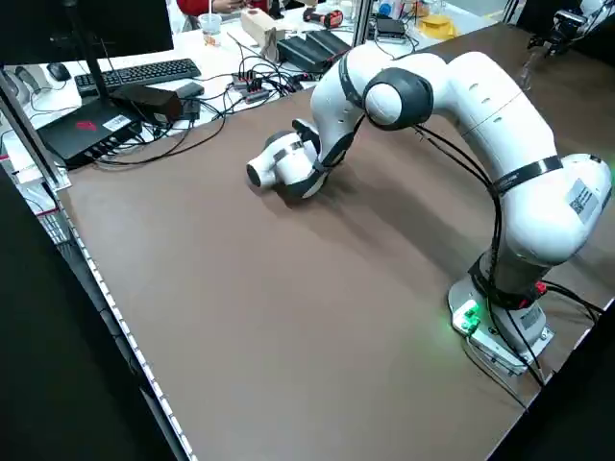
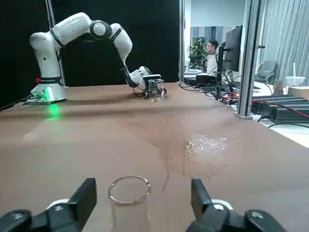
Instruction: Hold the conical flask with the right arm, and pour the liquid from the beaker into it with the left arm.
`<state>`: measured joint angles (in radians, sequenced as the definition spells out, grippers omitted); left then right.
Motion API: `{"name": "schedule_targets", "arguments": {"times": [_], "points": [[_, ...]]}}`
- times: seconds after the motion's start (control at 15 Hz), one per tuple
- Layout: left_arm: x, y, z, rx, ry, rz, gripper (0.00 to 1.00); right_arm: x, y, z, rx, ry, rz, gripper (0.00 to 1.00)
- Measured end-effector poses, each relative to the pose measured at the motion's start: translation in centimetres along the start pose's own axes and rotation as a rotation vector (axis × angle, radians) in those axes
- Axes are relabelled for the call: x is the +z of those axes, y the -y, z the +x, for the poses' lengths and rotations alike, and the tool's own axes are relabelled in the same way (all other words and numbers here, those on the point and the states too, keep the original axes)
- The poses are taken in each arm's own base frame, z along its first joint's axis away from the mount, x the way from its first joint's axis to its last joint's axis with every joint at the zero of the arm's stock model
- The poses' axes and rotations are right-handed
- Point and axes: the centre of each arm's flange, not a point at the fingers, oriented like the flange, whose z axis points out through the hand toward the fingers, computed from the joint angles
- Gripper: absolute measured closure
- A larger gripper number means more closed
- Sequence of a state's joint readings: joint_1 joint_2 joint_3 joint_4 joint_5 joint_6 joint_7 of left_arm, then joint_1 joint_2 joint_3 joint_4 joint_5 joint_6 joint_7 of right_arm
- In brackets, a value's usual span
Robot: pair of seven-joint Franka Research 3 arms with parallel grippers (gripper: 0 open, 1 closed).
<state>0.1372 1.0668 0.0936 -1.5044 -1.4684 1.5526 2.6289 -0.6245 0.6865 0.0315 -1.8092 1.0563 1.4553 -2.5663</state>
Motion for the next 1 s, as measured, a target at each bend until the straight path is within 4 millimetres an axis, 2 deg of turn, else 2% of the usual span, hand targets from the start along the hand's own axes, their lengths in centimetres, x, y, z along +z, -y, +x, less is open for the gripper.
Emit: {"name": "schedule_targets", "arguments": {"times": [0.07,0.27,0.4,0.47,0.6,0.73,0.87,1.0], "points": [[-0.9,0.1,-0.1,0.002,0.017,0.005,0.0,-1.0,-0.6,0.6,0.034,0.012,-0.012,0.11],[-3.3,0.8,0.5,0.021,0.054,0.023,0.0,-3.8,-2.3,2.5,0.141,0.083,-0.01,0.13],[-5.3,1.4,1.9,0.045,0.094,0.023,0.0,-5.7,-3.7,4.6,0.227,0.165,0.005,0.13],[-6.2,2.0,3.2,0.053,0.112,0.024,0.0,-6.4,-4.4,5.8,0.27,0.205,0.01,0.13],[-7.8,3.6,7.0,0.058,0.156,0.022,0.0,-7.4,-5.4,8.6,0.349,0.279,0.014,0.13],[-8.5,5.1,11.6,0.061,0.224,0.008,0.0,-7.4,-6.1,11.5,0.41,0.349,0.015,0.13],[-8.1,6.4,16.6,0.04,0.307,-0.007,0.0,-6.4,-6.6,14.5,0.474,0.434,0.025,0.13],[-7.0,6.9,21.4,-0.022,0.391,-0.031,0.0,-4.5,-7.0,18.0,0.553,0.544,0.035,0.13]]}}
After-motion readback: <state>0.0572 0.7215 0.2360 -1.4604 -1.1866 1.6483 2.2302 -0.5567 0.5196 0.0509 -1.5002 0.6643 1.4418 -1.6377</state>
